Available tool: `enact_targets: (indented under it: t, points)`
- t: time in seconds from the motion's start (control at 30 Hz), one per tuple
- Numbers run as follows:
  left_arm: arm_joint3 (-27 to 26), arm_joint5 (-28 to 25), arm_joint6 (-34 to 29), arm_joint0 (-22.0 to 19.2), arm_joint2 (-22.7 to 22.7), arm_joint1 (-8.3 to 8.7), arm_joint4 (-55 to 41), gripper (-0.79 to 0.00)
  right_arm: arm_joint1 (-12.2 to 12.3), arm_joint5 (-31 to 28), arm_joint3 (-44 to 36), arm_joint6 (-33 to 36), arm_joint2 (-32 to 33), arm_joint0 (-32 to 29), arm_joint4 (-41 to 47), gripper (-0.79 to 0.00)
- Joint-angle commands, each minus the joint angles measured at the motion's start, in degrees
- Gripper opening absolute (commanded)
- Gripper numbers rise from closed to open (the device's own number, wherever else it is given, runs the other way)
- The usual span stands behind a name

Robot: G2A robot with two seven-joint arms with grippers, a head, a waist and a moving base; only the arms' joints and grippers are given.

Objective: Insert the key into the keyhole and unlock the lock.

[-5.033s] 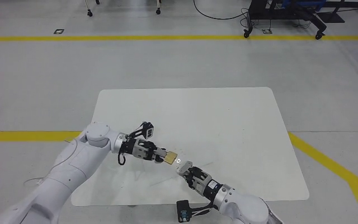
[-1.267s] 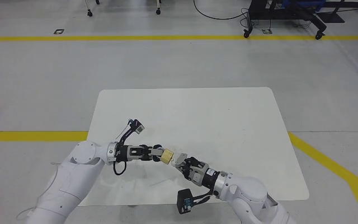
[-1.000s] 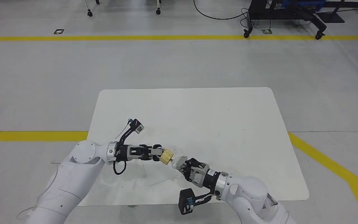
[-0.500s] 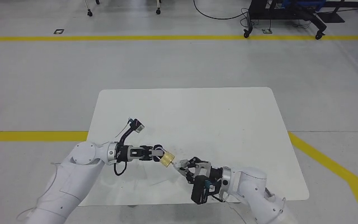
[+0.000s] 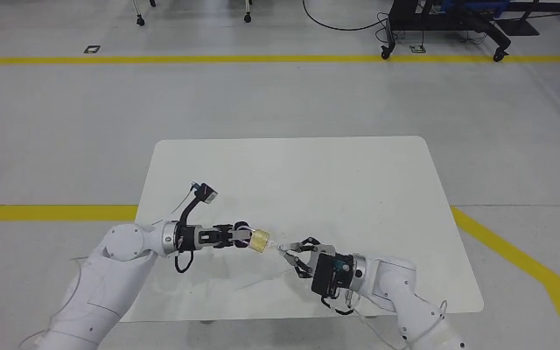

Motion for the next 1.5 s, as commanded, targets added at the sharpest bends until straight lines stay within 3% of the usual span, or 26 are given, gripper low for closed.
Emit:
enact_targets:
  t: [0.0, 0.13, 0.3, 0.43, 0.57, 0.7, 0.9, 0.93, 1.0, 1.03, 1.17, 1.27, 1.37, 1.47]
  points:
    - [0.01, 0.5, 0.37, 0.01, 0.06, 0.03, 0.92, -0.785, 0.07, 0.3, 0.28, -1.06, 0.67, -0.18, 1.55, 0.0]
    - [0.34, 2.11, 1.29, -0.37, 0.67, -0.01, 3.19, -0.785, 0.44, 3.26, -1.53, -3.21, 2.43, -1.51, 0.01, 0.0]
    - [0.32, 3.63, 4.11, -0.61, 1.6, -0.17, 6.82, -0.785, 1.27, 9.19, -7.2, -2.12, 4.28, -5.29, -9.63, 0.0]
    - [0.52, 9.11, 5.37, -1.21, 2.74, -0.41, 7.77, -0.785, 1.81, 13.96, -11.88, 0.03, 4.57, -8.33, -18.61, 0.0]
    - [1.02, 17.12, 6.54, -2.34, 4.74, -1.02, 7.28, -0.785, 1.96, 16.52, -13.79, 0.73, 4.7, -10.03, -21.08, 0.0]
    - [2.97, 22.48, 10.03, -4.81, 8.78, -2.22, 11.47, -0.785, 1.96, 16.52, -13.79, 0.73, 4.7, -10.03, -21.08, 0.0]
    - [8.67, 25.42, 14.92, -9.92, 17.33, -5.56, 17.86, -0.785, 1.96, 16.52, -13.79, 0.73, 4.7, -10.03, -21.08, 0.0]
    - [9.86, 26.08, 15.55, -10.89, 18.74, -6.24, 18.65, -0.665, 1.96, 16.52, -13.79, 0.73, 4.7, -10.03, -21.08, 0.0]
    - [12.66, 27.67, 16.54, -12.55, 21.04, -7.58, 19.2, -0.262, 1.96, 16.52, -13.79, 0.73, 4.7, -10.03, -21.08, 0.0]
    - [13.88, 28.19, 16.93, -13.37, 21.94, -8.19, 19.39, 0.0, 1.96, 16.52, -13.79, 0.73, 4.7, -10.03, -21.08, 0.0]
    - [16.96, 27.72, 16.65, -15.6, 22.79, -9.62, 17.71, 0.0, 1.96, 16.52, -13.79, 0.73, 4.7, -10.03, -21.08, 0.0]
    - [16.93, 26.98, 16.14, -16.2, 20.64, -9.19, 16.5, 0.0, 1.96, 16.52, -13.79, 0.73, 4.7, -10.03, -21.08, 0.0]
    - [13.26, 22.4, 17.76, -14.85, 16.66, -7.22, 19.64, 0.0, 1.96, 16.52, -13.79, 0.73, 4.7, -10.03, -21.08, 0.0]
    - [6.32, 16.44, 22.57, -10.1, 9.61, -4.12, 24.18, 0.0, 1.96, 16.52, -13.79, 0.73, 4.7, -10.03, -21.08, 0.0]
